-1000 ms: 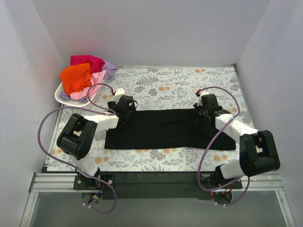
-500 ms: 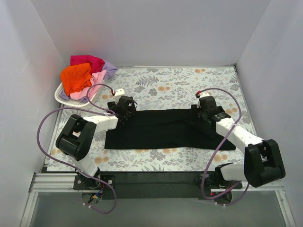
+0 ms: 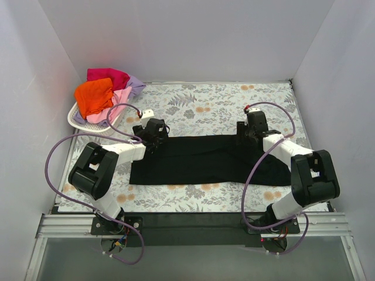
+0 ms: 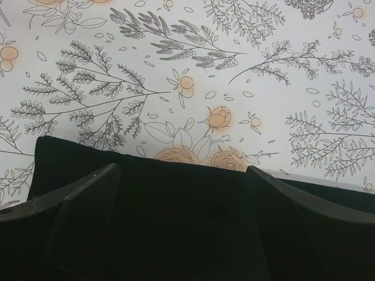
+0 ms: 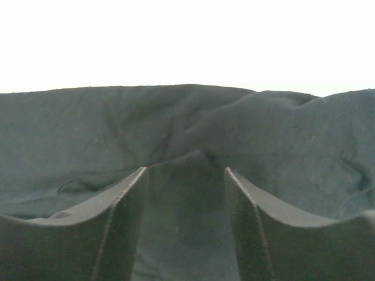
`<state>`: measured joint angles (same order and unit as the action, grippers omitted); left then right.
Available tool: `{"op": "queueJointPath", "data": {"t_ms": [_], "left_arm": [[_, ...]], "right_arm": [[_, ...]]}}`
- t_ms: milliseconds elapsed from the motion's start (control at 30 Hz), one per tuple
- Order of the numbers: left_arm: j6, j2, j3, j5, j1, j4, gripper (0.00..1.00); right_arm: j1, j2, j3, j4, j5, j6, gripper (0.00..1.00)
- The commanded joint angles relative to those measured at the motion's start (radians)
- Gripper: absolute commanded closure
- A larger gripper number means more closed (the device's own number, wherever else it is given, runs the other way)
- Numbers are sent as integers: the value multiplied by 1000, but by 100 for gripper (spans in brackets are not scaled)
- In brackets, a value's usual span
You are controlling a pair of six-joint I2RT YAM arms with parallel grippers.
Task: Fold and stack the t-shirts
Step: Fold the tshirt
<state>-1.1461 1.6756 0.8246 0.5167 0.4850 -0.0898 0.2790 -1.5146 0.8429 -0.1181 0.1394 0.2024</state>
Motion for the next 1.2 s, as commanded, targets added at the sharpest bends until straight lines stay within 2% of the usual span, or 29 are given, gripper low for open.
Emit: {"op": "queueJointPath", "data": {"t_ms": [0, 267, 333, 367, 467, 500, 833, 1167], "left_arm": [[13, -21, 1, 31, 3, -1, 19], [14, -5, 8, 39, 3, 4, 18], [14, -2, 8, 36, 4, 5, 18], [14, 2, 10, 36, 3, 4, 18], [16, 10, 15, 34, 3, 5, 18], [16, 10, 16, 34, 3, 5, 18], [16, 36, 30, 22, 3, 7, 18], [16, 33, 28, 6, 3, 4, 18]], "right_arm": [[-18, -39, 48, 77, -29, -24, 52], [-32, -110, 65, 97, -67, -26, 61], [-32, -117, 68, 101, -70, -29, 70], [-32, -119, 70, 101, -73, -31, 79], [-32, -113, 65, 98, -81, -31, 96], [-32, -104, 62, 100, -84, -31, 99], [0, 83, -70, 80, -124, 3, 99], [42, 246, -159, -23, -115, 3, 99]]}}
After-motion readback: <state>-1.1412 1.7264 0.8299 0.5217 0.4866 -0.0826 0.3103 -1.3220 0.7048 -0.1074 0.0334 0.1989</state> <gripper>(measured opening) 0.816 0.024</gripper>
